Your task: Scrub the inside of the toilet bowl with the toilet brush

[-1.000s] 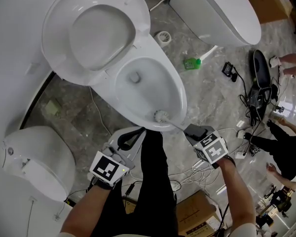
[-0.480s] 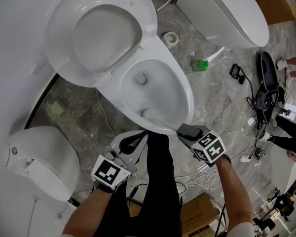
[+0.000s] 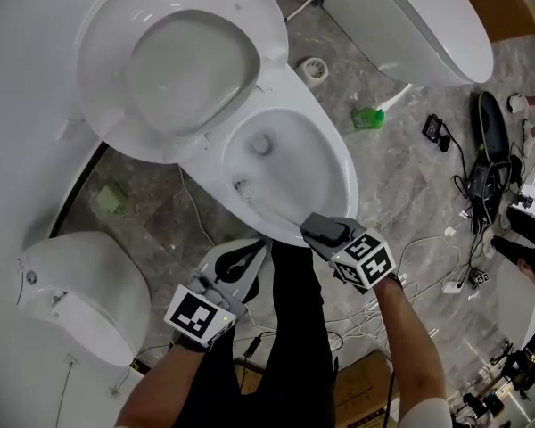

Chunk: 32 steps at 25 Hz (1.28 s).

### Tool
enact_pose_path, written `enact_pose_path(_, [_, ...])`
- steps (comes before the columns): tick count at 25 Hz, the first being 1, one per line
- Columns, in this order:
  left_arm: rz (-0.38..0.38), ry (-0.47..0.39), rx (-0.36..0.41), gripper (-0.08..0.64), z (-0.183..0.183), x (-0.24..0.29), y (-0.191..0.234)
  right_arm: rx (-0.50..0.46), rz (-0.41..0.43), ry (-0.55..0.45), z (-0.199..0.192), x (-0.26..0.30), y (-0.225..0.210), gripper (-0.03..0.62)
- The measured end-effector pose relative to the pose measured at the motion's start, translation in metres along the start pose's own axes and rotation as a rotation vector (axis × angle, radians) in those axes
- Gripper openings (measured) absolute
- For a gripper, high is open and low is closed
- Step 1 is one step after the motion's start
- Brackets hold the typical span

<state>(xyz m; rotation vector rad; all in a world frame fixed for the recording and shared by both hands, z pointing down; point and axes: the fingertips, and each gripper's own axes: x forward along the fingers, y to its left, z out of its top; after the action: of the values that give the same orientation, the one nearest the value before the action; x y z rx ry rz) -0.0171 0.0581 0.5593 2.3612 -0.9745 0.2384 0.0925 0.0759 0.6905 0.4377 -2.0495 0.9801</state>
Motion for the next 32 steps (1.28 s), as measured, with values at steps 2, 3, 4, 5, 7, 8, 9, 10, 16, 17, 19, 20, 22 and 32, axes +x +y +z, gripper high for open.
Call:
enact_pose_path(2, [0.002, 0.0, 0.001, 0.003, 0.0, 0.001, 0.002, 0.012, 0.001, -0.027, 0.008, 0.008, 0.0, 0.153])
enact_pose_path(3, [0.002, 0.0, 0.001, 0.003, 0.0, 0.001, 0.002, 0.018, 0.0, -0.04, 0.013, 0.012, 0.0, 0.153])
enact_pose_path(4, [0.001, 0.002, 0.0, 0.003, 0.0, 0.002, 0.003, 0.023, -0.003, -0.052, 0.017, 0.016, 0.0, 0.153])
enact_pose_path(5, [0.002, 0.003, -0.002, 0.003, -0.001, 0.002, 0.004, 0.026, -0.007, -0.063, 0.022, 0.02, -0.001, 0.153])
enact_pose_path(7, [0.004, 0.003, -0.002, 0.003, -0.001, 0.003, 0.007, 0.027, -0.015, -0.079, 0.032, 0.027, -0.002, 0.153])
enact_pose_path(8, [0.005, 0.002, -0.002, 0.003, 0.0, 0.004, 0.008, 0.029, -0.018, -0.084, 0.035, 0.03, -0.003, 0.153])
enact_pose_path(9, [0.006, 0.002, -0.002, 0.003, 0.0, 0.004, 0.01, 0.03, -0.02, -0.088, 0.038, 0.032, -0.004, 0.153])
enact_pose_path(10, [0.007, 0.0, -0.001, 0.003, 0.001, 0.004, 0.011, 0.033, -0.022, -0.091, 0.041, 0.033, -0.005, 0.153])
enact_pose_path(16, [0.019, -0.012, 0.004, 0.003, 0.004, 0.006, 0.02, 0.07, -0.072, -0.143, 0.057, 0.046, -0.012, 0.153])
enact_pose_path(17, [0.02, -0.011, 0.005, 0.003, 0.005, 0.007, 0.021, 0.086, -0.086, -0.154, 0.058, 0.047, -0.015, 0.153])
enact_pose_path(19, [0.021, -0.012, 0.008, 0.003, 0.007, 0.007, 0.024, 0.123, -0.11, -0.18, 0.058, 0.044, -0.02, 0.153])
enact_pose_path(20, [0.021, -0.012, 0.01, 0.003, 0.009, 0.007, 0.025, 0.14, -0.12, -0.194, 0.056, 0.038, -0.022, 0.153])
enact_pose_path(22, [0.023, -0.011, 0.009, 0.003, 0.012, 0.007, 0.025, 0.155, -0.14, -0.201, 0.047, 0.023, -0.022, 0.153])
enact_pose_path(32, [-0.001, -0.005, 0.005, 0.003, 0.016, 0.016, 0.011, 0.096, -0.201, -0.096, -0.01, -0.006, -0.005, 0.153])
